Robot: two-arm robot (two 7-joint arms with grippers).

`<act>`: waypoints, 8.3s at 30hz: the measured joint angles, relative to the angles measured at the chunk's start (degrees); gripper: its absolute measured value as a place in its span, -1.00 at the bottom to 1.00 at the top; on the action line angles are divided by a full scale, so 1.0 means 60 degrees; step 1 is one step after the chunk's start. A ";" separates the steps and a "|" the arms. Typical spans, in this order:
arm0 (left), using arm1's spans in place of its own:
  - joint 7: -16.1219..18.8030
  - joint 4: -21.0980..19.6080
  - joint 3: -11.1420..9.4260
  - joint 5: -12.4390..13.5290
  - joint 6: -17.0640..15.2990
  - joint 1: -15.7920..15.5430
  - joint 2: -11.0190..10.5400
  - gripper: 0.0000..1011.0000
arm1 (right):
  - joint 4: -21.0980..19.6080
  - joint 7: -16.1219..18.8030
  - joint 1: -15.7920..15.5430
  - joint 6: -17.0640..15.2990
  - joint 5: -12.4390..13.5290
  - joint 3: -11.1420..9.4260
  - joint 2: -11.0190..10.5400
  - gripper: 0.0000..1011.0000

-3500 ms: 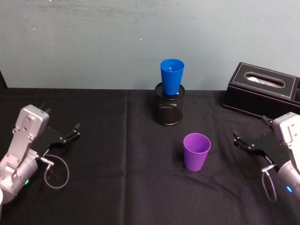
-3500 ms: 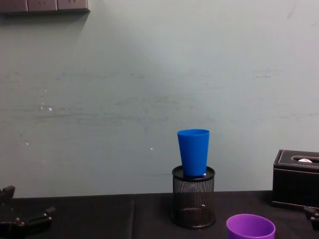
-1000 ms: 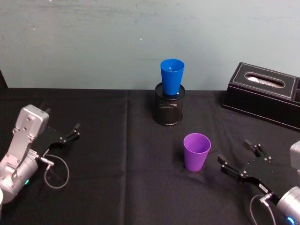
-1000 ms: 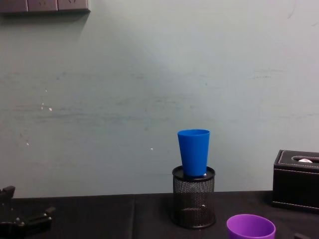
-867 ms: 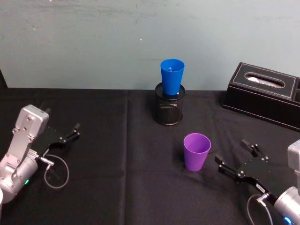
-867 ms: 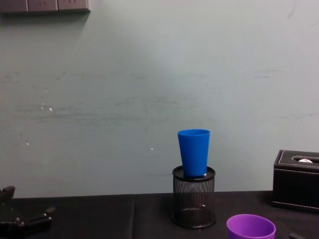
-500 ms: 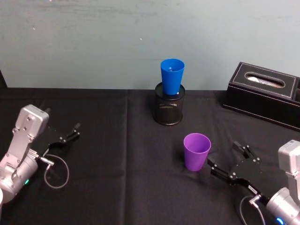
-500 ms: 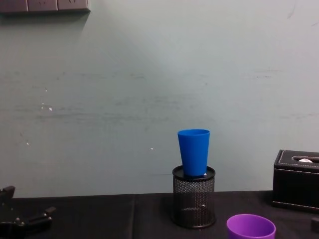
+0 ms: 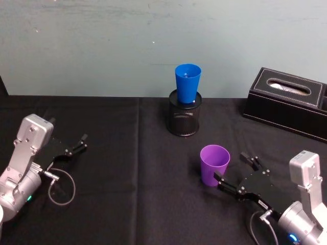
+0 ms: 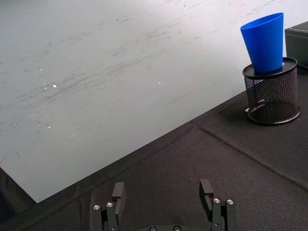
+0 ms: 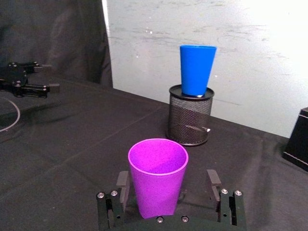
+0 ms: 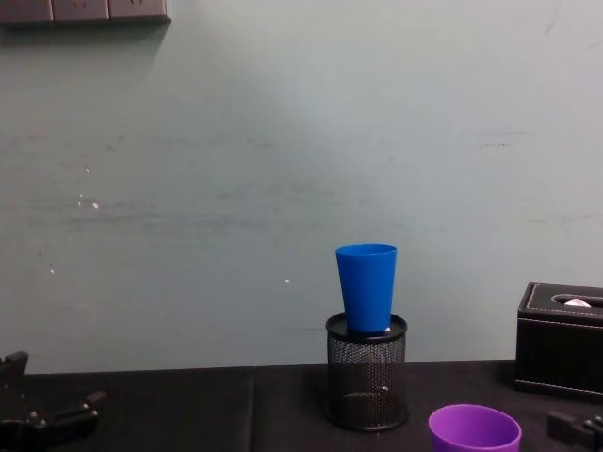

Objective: Pick up one cup with a gripper and tap it against the other cup.

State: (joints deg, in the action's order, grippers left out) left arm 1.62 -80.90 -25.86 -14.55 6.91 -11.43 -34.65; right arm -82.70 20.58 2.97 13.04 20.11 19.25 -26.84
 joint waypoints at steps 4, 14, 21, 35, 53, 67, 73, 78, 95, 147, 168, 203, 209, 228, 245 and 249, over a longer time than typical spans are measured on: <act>0.0000 0.0000 0.0000 0.0000 0.0000 0.0000 0.0000 1.00 | 0.0132 0.0126 0.0096 -0.0046 -0.0065 0.0004 0.0139 0.98; 0.0000 0.0000 0.0000 0.0000 0.0000 0.0000 0.0000 1.00 | 0.0499 0.0409 0.0386 -0.0073 -0.0260 0.0005 0.0443 0.98; 0.0000 0.0000 0.0000 0.0000 0.0000 0.0000 0.0000 1.00 | 0.0679 0.0573 0.0535 -0.0131 -0.0346 -0.0057 0.0627 0.98; 0.0000 0.0000 0.0000 0.0000 0.0000 0.0000 0.0000 1.00 | 0.1000 0.0852 0.0766 -0.0172 -0.0548 -0.0133 0.0924 0.98; 0.0000 0.0000 0.0000 0.0000 0.0000 0.0000 0.0000 1.00 | 0.1459 0.1035 0.1077 -0.0183 -0.0536 -0.0198 0.1151 0.98; 0.0000 0.0000 0.0000 0.0000 0.0000 0.0000 0.0000 1.00 | 0.1553 0.1121 0.1176 -0.0211 -0.0485 -0.0162 0.1204 0.98; 0.0000 0.0000 0.0000 0.0000 0.0000 0.0000 0.0000 1.00 | 0.1623 0.1122 0.1227 -0.0217 -0.0479 -0.0140 0.1232 0.98; 0.0000 0.0000 0.0000 0.0000 0.0000 0.0000 0.0000 1.00 | 0.1691 0.1173 0.1278 -0.0213 -0.0472 -0.0107 0.1242 0.98; 0.0000 0.0000 0.0000 0.0000 0.0000 -0.0001 0.0000 1.00 | 0.1667 0.1167 0.1259 -0.0208 -0.0470 -0.0115 0.1234 0.87; 0.0000 0.0000 0.0000 0.0000 0.0000 0.0000 0.0000 1.00 | 0.1654 0.1141 0.1249 -0.0209 -0.0470 -0.0119 0.1234 0.45; 0.0000 0.0000 0.0000 0.0000 0.0000 0.0000 0.0000 1.00 | 0.1014 0.1082 0.1102 -0.0578 -0.0154 -0.0268 0.1155 0.45; 0.0000 0.0000 0.0000 -0.0001 0.0000 0.0000 0.0000 1.00 | -0.0453 0.0569 0.0641 -0.0291 0.0146 -0.0906 0.1021 0.45; 0.0000 0.0000 0.0000 0.0000 0.0000 -0.0001 0.0000 1.00 | -0.0445 0.0571 0.0647 -0.0296 0.0142 -0.0898 0.1023 0.45; 0.0000 0.0000 0.0000 0.0000 0.0000 0.0000 0.0000 1.00 | 0.0150 0.0639 0.1197 -0.0230 0.0163 -0.0819 0.1311 0.45; 0.0000 0.0000 0.0000 0.0000 0.0000 0.0000 0.0000 1.00 | 0.1736 0.0805 0.2513 -0.0065 0.0028 -0.0573 0.1853 0.45; 0.0000 0.0000 0.0000 0.0000 0.0000 0.0000 0.0000 1.00 | 0.2023 0.0870 0.2780 -0.0025 0.0031 -0.0530 0.1954 0.45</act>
State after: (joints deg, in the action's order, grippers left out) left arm 1.62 -80.90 -25.86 -14.55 6.91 -11.43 -34.65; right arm -70.56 25.80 19.65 12.89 20.30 16.07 -15.12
